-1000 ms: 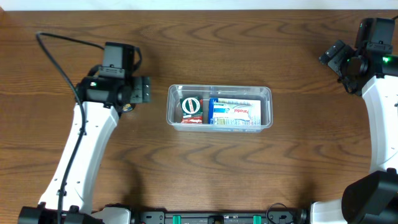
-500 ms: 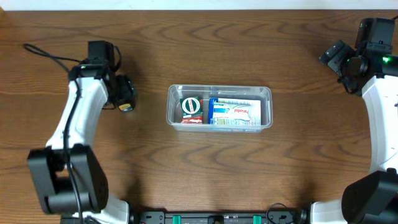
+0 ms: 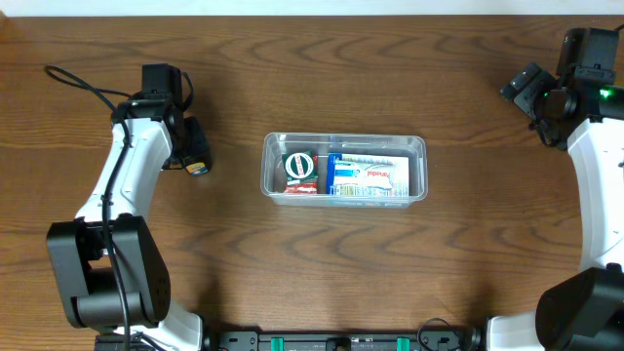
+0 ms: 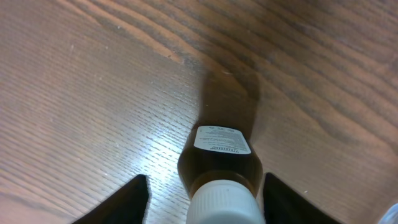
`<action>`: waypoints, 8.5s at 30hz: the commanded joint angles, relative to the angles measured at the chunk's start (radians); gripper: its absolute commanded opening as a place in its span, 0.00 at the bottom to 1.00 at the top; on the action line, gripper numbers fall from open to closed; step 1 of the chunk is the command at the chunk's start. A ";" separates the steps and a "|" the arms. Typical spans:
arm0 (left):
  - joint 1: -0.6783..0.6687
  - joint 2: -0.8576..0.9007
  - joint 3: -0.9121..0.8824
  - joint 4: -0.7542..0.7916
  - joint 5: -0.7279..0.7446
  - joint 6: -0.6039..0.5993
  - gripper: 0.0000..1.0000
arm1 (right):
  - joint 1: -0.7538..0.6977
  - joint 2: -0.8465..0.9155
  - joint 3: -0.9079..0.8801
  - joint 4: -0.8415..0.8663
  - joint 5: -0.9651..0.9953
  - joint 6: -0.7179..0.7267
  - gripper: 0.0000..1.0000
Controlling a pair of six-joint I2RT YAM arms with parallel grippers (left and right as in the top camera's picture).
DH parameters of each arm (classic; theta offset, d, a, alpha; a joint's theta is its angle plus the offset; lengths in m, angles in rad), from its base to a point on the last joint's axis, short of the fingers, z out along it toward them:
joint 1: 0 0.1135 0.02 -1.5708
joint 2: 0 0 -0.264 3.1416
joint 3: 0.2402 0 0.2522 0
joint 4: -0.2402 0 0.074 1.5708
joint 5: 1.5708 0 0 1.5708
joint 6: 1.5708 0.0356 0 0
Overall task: Pack container
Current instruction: 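Move the left gripper to the brown bottle and grasp its cap, then lift the brown bottle and carry it over the container's left end, then lower the bottle into the container beside the green tin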
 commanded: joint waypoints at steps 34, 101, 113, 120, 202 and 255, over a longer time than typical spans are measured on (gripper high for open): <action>-0.160 -0.379 0.035 0.010 0.377 0.494 0.18 | -0.004 0.000 0.003 0.001 0.003 -0.008 0.99; -0.389 -0.252 -0.014 -0.036 0.274 1.180 0.06 | -0.004 0.000 0.003 0.001 0.003 -0.008 0.99; -0.389 -0.180 -0.018 -0.036 0.274 1.180 0.06 | -0.004 0.000 0.003 0.001 0.003 -0.008 0.99; -0.389 -0.108 -0.018 -0.031 0.274 1.180 0.06 | -0.004 0.000 0.003 0.001 0.003 -0.008 0.99; -0.436 -0.072 -0.011 0.050 0.093 1.386 0.06 | -0.004 0.000 0.003 0.001 0.003 -0.008 0.99; -0.510 -0.069 -0.011 0.086 0.009 1.393 0.06 | -0.004 0.000 0.003 0.001 0.003 -0.008 0.99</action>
